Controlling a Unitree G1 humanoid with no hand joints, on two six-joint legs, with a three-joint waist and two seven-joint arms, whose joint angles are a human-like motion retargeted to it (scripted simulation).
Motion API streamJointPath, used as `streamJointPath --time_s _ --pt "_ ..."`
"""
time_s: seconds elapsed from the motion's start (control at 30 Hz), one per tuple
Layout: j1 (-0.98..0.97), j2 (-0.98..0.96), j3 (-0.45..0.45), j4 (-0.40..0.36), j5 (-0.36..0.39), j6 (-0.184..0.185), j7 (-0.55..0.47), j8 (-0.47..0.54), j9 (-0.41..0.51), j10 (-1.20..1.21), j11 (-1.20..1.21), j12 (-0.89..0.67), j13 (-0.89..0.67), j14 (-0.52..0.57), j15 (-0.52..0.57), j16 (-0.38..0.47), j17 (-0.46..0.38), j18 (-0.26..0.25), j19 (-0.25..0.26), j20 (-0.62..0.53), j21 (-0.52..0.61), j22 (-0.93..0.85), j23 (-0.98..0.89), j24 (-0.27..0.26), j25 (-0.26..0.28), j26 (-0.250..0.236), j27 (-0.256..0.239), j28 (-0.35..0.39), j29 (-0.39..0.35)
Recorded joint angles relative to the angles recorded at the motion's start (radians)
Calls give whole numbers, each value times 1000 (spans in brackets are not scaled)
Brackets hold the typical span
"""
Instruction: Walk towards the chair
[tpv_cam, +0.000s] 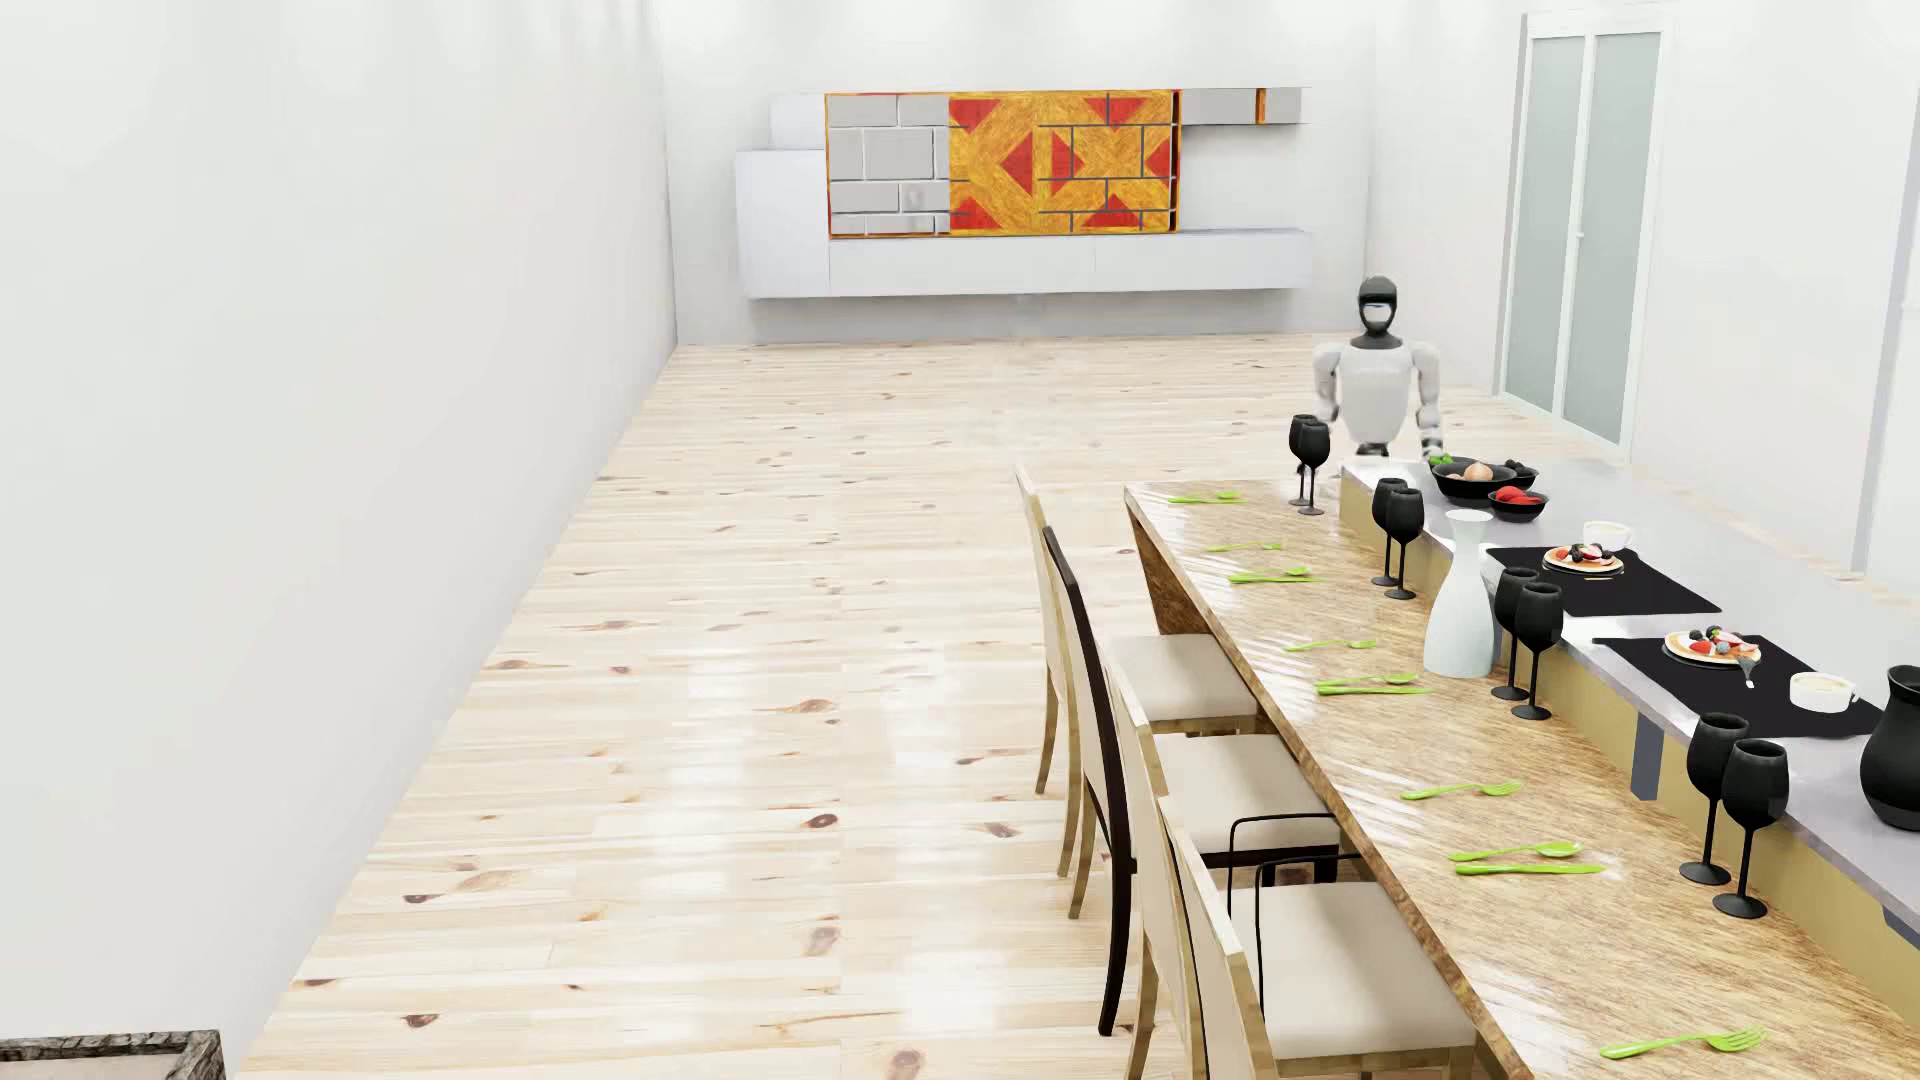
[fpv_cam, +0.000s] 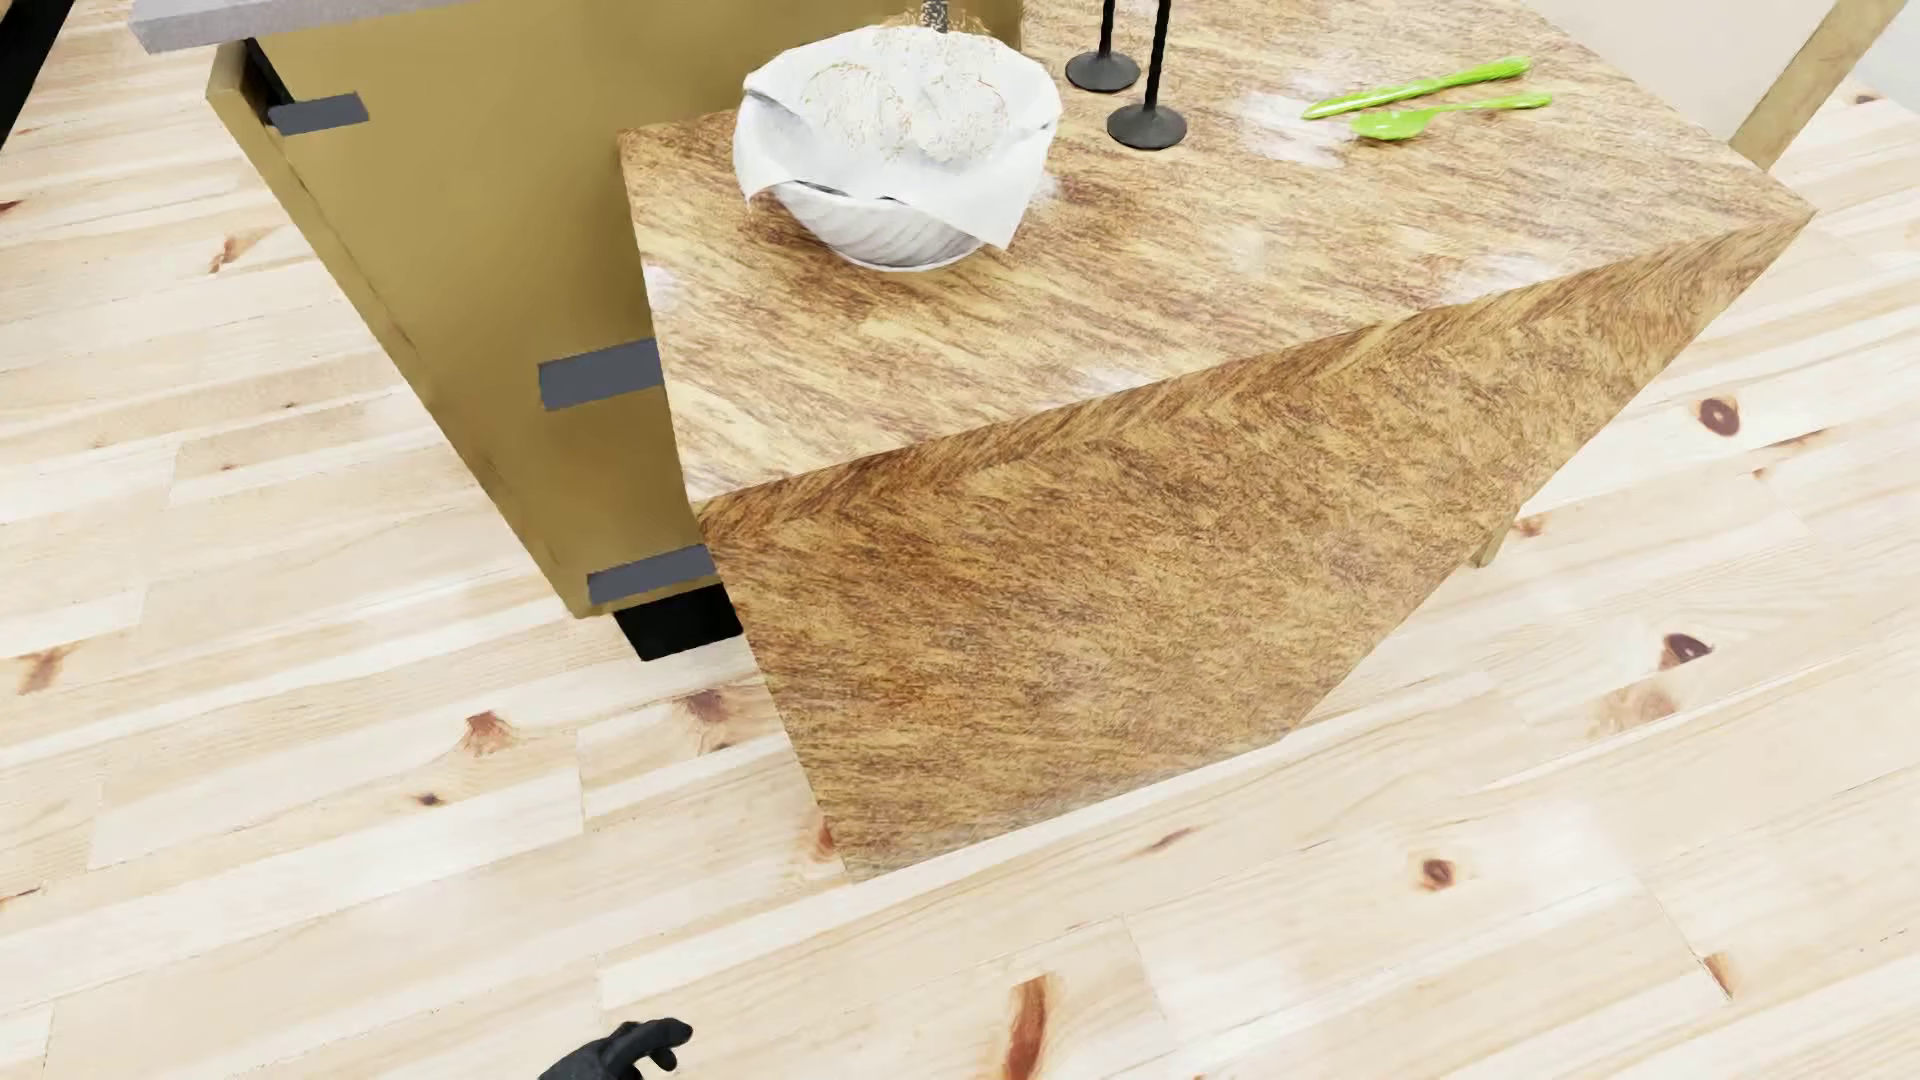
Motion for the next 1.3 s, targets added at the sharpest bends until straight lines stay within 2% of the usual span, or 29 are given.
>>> streamJointPath --time_s 0.03,0.07,0.1,0.13,0.2,0.23,0.27,0.3,0.33,0.4,0.43,0.53,0.6,0.63,0.73,0.77,0.8,0.87,0.9,0.93,0.97,1.0,1.03,1.1,1.17,1.23,1.3 --pt "12 30 1 15 -39 -1 15 -110 -4 4 -24 6 -1 1 18 2 2 -19 -13 -1 -10 -13 4 -9 -6 5 7 4 -9" --pt "23 54 -1 36 -51 -1 26 -176 -7 10 -36 17 -7 3 53 9 7 -44 9 2 -19 -29 11 -22 -9 5 12 6 -17" --pt "33 61 -6 64 -35 -1 33 -177 -9 21 -30 33 -16 8 50 18 14 -72 65 4 -28 -45 18 -34 -6 4 18 18 -30" --pt "41 64 -10 100 -3 2 30 -170 -8 32 -17 52 -32 21 25 34 19 -93 65 6 -25 -59 32 -43 -7 2 15 26 -32" --pt "21 79 -13 208 86 17 7 -179 -4 119 -1 99 -76 98 -23 62 22 -98 22 8 -3 -77 74 -56 -16 7 0 30 -10" --pt "-21 93 -10 274 144 29 -10 -179 -1 210 -18 121 -104 156 -36 78 17 -24 -1 6 21 -78 90 -58 -38 11 -7 23 0" --pt "-64 111 -7 349 204 45 4 -172 2 309 -43 150 -132 198 -44 80 12 171 -23 0 39 -79 109 -58 -61 21 -20 18 -7" --pt "-108 132 1 394 260 61 11 -158 6 408 -76 177 -161 179 -48 77 4 263 -44 -5 49 -78 115 -55 -70 28 -35 10 -9" --pt "-173 151 16 386 307 76 -39 -129 11 521 -102 209 -197 132 -51 67 -4 290 -63 -8 58 -82 112 -50 -67 33 -45 3 5" --pt "-323 185 52 280 383 94 -169 -44 18 737 -144 268 -265 96 -54 23 -36 272 -95 7 104 -87 98 -55 -70 38 -81 2 62" --pt "-388 199 67 224 416 99 -193 3 19 808 -159 292 -298 96 -57 -1 -58 261 -110 17 144 -81 88 -57 -84 40 -100 5 93" --pt "-536 254 101 72 512 108 -181 151 19 842 -217 345 -394 108 -61 -44 -98 250 -154 -11 285 -56 49 -36 -135 29 -147 -20 160" --pt "-609 305 111 -94 567 108 -222 242 17 724 -259 361 -427 125 -62 -41 -96 220 -184 -53 356 -45 6 -9 -129 11 -174 -63 178" --pt "-615 328 110 -148 591 109 -204 283 15 608 -276 365 -437 140 -62 -38 -92 202 -198 -62 389 -48 -15 -1 -119 2 -187 -79 186" --pt "-541 386 102 -244 655 108 -83 398 4 122 -291 376 -442 164 -69 -33 -79 126 -239 -22 483 -79 -59 -12 -79 3 -218 -63 210" --pt "-498 409 100 -262 673 106 -56 432 2 -4 -282 378 -433 162 -66 -31 -78 130 -250 -2 510 -89 -62 -19 -69 10 -224 -48 222" --pt "-459 439 99 -272 690 101 -55 460 0 -58 -261 378 -420 152 -56 -27 -79 148 -262 20 532 -95 -59 -28 -62 18 -224 -33 231" --pt "-424 493 100 -266 703 81 -88 497 -4 -18 -214 361 -372 229 6 -19 -88 363 -269 62 541 -95 -34 -39 -69 38 -191 -13 233" --pt "-435 499 102 -243 705 63 -86 497 -4 72 -154 346 -334 208 52 -15 -88 392 -259 88 521 -91 -16 -43 -73 49 -156 0 213" --pt "-438 482 104 -220 705 43 -81 492 -3 161 -60 328 -288 149 124 -15 -78 388 -215 118 481 -85 9 -50 -61 62 -107 15 186" --pt "-415 443 107 -199 704 26 -67 484 -4 206 78 310 -248 96 191 -20 -70 374 -69 148 444 -80 44 -60 -39 72 -69 30 170" --pt "-374 381 114 -180 678 14 -47 436 -6 216 232 290 -220 59 275 -28 -76 356 180 175 413 -72 85 -72 -18 71 -37 47 178" --pt "-329 299 119 -167 610 4 -25 354 -7 211 383 264 -201 32 305 -34 -100 337 209 185 404 -61 129 -73 -23 74 -19 57 206" --pt "-238 142 111 -161 402 -17 -6 191 -8 185 593 201 -152 -9 188 -31 -161 295 89 154 402 -57 163 -44 -67 54 -25 51 249" --pt "-150 12 83 -181 228 -33 -14 120 -7 143 635 149 -86 -37 148 -23 -209 256 16 104 360 -85 143 -6 -81 -13 -29 43 258" --pt "-83 -91 46 -201 123 -45 -55 102 -7 117 521 104 -23 -69 109 -20 -215 216 -13 51 264 -158 96 4 -32 -74 -28 41 248" --pt "-42 -149 7 -209 56 -51 -127 66 -10 99 275 58 33 -93 128 -21 -182 185 -48 8 159 -240 45 -21 21 -102 -14 38 225"
